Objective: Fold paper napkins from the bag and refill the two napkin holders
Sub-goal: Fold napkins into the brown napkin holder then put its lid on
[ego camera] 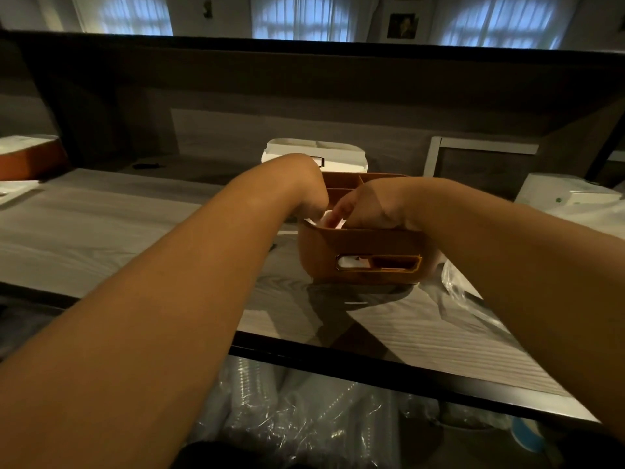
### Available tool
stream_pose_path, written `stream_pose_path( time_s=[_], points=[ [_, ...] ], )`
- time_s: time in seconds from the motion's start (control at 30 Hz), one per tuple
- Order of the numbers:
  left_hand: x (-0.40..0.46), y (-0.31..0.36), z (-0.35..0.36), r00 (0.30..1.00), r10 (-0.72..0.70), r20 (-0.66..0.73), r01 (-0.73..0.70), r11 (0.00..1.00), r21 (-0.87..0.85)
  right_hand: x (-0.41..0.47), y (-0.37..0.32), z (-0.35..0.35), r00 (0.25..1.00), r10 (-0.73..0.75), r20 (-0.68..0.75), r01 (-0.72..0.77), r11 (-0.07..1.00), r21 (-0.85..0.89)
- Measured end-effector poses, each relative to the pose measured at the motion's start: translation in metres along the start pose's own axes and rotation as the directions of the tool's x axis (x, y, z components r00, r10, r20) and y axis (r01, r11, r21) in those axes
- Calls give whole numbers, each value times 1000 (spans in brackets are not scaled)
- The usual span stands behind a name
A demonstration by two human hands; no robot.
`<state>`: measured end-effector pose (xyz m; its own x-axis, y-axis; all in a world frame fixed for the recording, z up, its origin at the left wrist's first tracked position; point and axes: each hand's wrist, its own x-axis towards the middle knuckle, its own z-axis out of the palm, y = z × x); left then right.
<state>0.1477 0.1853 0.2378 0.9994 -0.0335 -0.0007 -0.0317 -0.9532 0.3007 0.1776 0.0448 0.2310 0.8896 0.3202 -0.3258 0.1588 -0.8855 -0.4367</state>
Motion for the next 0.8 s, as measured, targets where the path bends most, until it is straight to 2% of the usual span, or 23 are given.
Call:
stream_pose_path(
  time_s=[0.17,0.27,0.33,0.4,0.57,0.67,0.8],
  points=[
    [3,1,3,1000,-9,14,8,999,42,5,-6,5,999,40,10,-39,993,-113],
    [1,12,-1,999,16,-30,-14,998,54,-13,-4,-9,1000,16,-12,-18,986,-163],
    [-4,30,-5,993,76,-89,-75,997,15,-39,4,-25,994,-36,-103,21,989,-146],
    [-12,56,-8,975,163,-150,-172,984,-52,-70,20,-40,965,-74,-252,45,992,-121],
    [-31,132,17,920,303,-247,-368,884,-287,-118,96,-44,824,-14,-567,10,1000,-10],
    [-35,169,63,893,399,-208,-450,802,-394,-122,146,-24,761,83,-643,-70,997,45],
    [-31,192,123,891,431,-139,-446,779,-442,-113,200,10,745,98,-660,-148,989,-20]
  ],
)
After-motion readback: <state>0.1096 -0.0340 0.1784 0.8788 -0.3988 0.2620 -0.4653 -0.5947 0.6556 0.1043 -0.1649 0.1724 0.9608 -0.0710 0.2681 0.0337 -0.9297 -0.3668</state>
